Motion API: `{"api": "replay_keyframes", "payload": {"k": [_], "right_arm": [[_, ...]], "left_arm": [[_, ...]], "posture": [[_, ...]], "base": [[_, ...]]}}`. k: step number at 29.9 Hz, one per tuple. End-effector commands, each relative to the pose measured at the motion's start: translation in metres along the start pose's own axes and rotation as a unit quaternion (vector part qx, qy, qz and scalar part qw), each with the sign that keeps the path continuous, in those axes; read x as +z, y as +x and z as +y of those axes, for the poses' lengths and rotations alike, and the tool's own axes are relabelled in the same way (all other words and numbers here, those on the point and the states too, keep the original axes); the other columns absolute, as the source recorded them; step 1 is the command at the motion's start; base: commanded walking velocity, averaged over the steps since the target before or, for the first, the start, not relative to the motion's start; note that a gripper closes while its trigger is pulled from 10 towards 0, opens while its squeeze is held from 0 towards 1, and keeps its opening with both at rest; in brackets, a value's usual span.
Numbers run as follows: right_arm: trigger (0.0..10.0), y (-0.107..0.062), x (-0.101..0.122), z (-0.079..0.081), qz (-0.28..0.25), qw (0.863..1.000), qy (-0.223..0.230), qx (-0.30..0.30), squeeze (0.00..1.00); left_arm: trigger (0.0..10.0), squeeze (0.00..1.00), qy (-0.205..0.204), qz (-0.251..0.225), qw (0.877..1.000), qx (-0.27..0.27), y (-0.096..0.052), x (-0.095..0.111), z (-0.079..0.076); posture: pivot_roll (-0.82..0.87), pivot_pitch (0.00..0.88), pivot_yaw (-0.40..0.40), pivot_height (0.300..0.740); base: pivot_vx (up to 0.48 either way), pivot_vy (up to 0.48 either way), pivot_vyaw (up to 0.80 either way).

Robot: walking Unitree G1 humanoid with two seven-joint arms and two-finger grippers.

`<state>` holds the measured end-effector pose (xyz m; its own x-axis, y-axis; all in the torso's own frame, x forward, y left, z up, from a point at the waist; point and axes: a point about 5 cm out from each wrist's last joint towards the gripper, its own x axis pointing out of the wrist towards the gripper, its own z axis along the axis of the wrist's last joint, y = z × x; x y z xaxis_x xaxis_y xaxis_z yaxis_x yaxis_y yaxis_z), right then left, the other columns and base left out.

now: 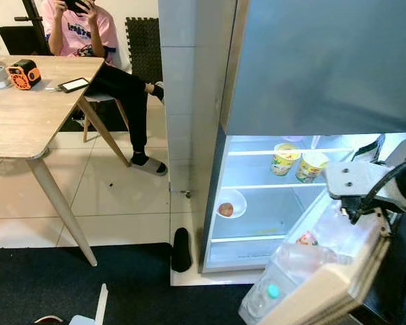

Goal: Restocking fridge

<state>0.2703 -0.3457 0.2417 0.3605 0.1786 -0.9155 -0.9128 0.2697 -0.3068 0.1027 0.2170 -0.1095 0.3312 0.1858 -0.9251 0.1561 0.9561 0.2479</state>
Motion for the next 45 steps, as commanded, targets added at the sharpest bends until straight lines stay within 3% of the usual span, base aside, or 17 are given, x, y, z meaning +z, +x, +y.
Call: {"api": "replay_keyframes", "payload": {"k": [1, 5, 15, 23, 29, 40, 45], "right_arm": [[10.0, -0.007, -0.014, 0.0, 0.026, 0.999, 0.026, -0.02, 0.0], [10.0, -0.01, -0.02, 0.0, 0.039, 0.998, 0.038, -0.033, 0.0], [10.0, -0.032, -0.063, 0.001, 0.116, 0.982, 0.114, -0.093, 0.0], [10.0, -0.038, -0.078, 0.002, 0.155, 0.972, 0.126, -0.123, 0.0], [10.0, -0.045, -0.092, 0.0, 0.204, 0.956, 0.131, -0.163, 0.0], [10.0, -0.044, -0.091, -0.005, 0.202, 0.954, 0.116, -0.191, 0.0], [10.0, -0.036, -0.072, -0.013, 0.126, 0.97, 0.095, -0.185, 0.0]], "left_arm": [[10.0, 0.0, -0.005, 0.003, 1.0, -0.002, 0.0, -0.001, -0.005], [10.0, 0.0, -0.005, 0.003, 1.0, -0.003, 0.0, -0.001, -0.005], [10.0, 0.0, -0.004, 0.003, 1.0, -0.001, 0.0, -0.001, -0.004], [10.0, 0.0, -0.003, 0.002, 1.0, -0.002, 0.0, 0.0, -0.004], [10.0, 0.0, -0.005, 0.002, 1.0, 0.0, 0.0, 0.0, -0.003], [10.0, 0.0, -0.005, 0.003, 1.0, 0.001, 0.0, 0.0, -0.002], [10.0, 0.0, -0.004, 0.003, 1.0, 0.001, 0.0, 0.0, -0.002]], "posture": [[-0.09, 0.0, -0.042, 0.74], [-0.09, 0.0, -0.042, 0.74], [-0.09, 0.0, -0.036, 0.74], [-0.09, 0.0, -0.033, 0.74], [-0.09, 0.0, -0.032, 0.74], [-0.08, 0.0, -0.03, 0.74], [-0.09, 0.0, -0.029, 0.74]], "base": [[0.0, 0.0, 0.0], [0.0, 0.0, 0.0], [0.0, 0.0, 0.0], [0.0, 0.0, 0.0], [0.0, 0.0, 0.0], [0.0, 0.0, 0.0], [0.0, 0.0, 0.0]]}}
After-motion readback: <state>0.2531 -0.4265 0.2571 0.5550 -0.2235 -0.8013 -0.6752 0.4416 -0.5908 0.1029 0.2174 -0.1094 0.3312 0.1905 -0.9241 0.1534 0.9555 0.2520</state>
